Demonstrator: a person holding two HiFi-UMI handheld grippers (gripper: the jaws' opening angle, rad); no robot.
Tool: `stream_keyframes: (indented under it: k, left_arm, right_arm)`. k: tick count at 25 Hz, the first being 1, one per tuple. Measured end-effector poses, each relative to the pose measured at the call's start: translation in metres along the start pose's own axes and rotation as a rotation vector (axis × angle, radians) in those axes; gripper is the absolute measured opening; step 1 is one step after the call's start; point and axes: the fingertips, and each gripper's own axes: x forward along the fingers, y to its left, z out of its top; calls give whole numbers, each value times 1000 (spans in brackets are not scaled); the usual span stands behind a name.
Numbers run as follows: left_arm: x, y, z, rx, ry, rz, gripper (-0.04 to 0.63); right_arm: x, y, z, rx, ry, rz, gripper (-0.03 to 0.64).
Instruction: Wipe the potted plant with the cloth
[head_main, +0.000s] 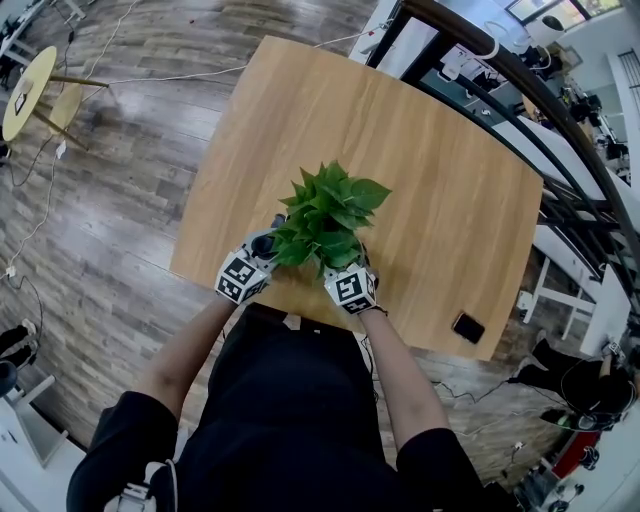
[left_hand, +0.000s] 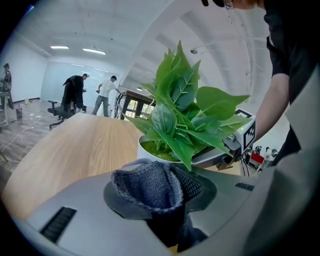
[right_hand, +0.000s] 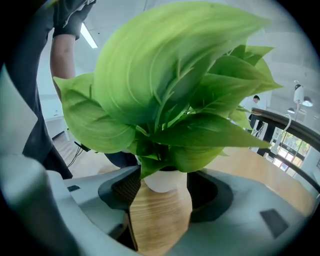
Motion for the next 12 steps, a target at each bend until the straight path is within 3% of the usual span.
stream_keyframes:
  k: [7,12]
  left_arm:
    - [-2,-14,0,21,3,-53,143]
    - [-4,-7,1,1,-12,-21,143]
  right_arm:
    - [2,3,-2,54,4,-38,273]
    - [1,10,0,21,14,-7,273]
